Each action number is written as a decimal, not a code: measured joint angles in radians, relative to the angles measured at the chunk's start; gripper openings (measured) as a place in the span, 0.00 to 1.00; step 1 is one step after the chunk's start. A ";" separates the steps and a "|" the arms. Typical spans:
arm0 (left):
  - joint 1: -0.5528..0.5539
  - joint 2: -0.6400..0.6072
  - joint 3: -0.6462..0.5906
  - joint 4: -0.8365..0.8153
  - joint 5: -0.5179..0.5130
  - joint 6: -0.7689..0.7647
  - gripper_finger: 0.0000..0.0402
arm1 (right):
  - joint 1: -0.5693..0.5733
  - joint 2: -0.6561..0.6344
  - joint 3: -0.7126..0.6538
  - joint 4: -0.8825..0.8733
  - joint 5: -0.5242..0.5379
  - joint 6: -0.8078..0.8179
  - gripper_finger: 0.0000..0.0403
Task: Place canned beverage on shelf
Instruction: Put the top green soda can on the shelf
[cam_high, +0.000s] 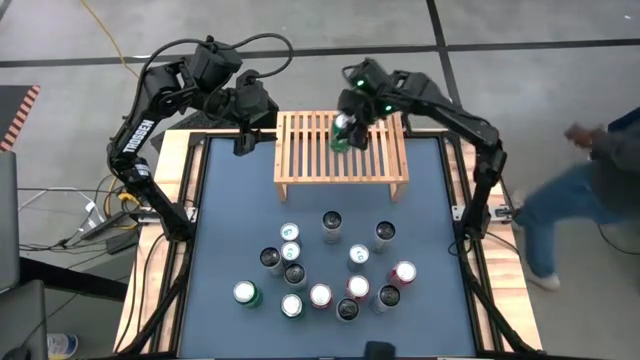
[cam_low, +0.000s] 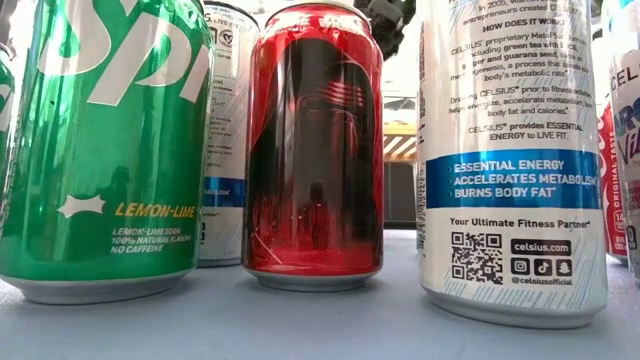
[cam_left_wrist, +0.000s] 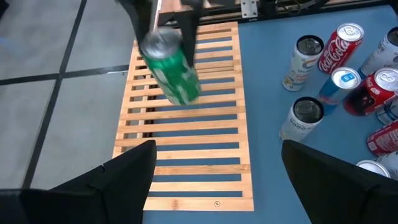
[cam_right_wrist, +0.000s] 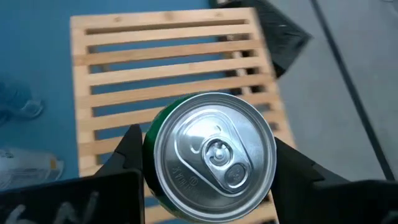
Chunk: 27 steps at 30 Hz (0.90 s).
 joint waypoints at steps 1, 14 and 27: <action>0.000 0.000 0.000 0.000 0.000 0.002 0.83 | -0.011 -0.013 0.000 -0.004 0.001 0.002 0.47; 0.000 0.000 0.000 0.054 0.000 0.004 0.83 | -0.266 -0.131 0.002 -0.145 0.053 0.029 0.48; 0.000 0.000 -0.029 0.065 -0.001 -0.014 0.83 | -0.374 -0.094 -0.035 -0.187 -0.033 -0.026 0.48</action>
